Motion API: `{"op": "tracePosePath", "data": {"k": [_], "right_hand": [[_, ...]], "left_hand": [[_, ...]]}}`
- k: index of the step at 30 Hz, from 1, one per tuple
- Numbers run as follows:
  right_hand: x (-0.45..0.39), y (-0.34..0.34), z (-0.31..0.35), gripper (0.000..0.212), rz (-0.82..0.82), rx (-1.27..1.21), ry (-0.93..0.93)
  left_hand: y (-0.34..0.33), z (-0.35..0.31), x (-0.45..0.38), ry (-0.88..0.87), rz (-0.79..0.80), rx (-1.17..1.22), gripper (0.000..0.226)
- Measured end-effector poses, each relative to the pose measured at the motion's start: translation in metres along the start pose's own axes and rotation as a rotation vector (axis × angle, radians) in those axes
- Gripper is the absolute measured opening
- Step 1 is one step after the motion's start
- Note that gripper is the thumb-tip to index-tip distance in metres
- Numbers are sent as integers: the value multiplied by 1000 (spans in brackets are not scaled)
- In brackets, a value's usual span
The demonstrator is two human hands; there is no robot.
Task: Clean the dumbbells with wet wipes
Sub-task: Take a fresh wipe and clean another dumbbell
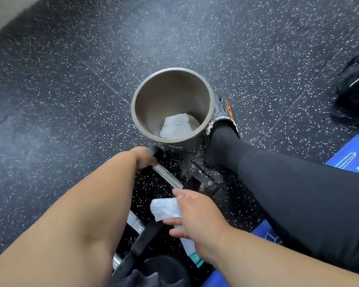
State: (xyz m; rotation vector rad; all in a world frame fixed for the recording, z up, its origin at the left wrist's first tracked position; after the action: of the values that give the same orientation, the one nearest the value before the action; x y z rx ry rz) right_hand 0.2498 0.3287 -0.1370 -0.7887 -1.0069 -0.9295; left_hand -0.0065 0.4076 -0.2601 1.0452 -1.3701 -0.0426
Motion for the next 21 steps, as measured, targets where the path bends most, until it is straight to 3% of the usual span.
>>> {"op": "tracePosePath", "data": {"k": [3,8,12,17,21], "right_hand": [[-2,-4,0,32,-32,-10,-1],[0,2,9,36,-49,49,65],[9,0,13,48,-9,9,100],[26,-1,28,56,-3,16,208],[53,-15,32,40,61,49,269]], "left_hand": [[-2,6,8,10,0,-5,18],[-7,8,36,4,-104,71,14],[0,9,82,15,-302,75,15],[32,22,181,68,-523,113,16],[57,33,304,125,-710,85,19]]}}
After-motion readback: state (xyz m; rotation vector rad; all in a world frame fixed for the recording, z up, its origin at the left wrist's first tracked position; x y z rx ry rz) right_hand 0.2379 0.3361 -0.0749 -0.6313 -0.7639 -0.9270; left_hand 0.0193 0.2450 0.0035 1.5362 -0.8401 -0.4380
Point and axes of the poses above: each hand's wrist, its own x-axis away from the middle knuckle, its own y-axis out of the back of the hand, z = x × y, the point moved 4 cm from there along -x, towards the middle knuckle, and after that the axes turned 6 degrees about -y, right-handed, at the moved point
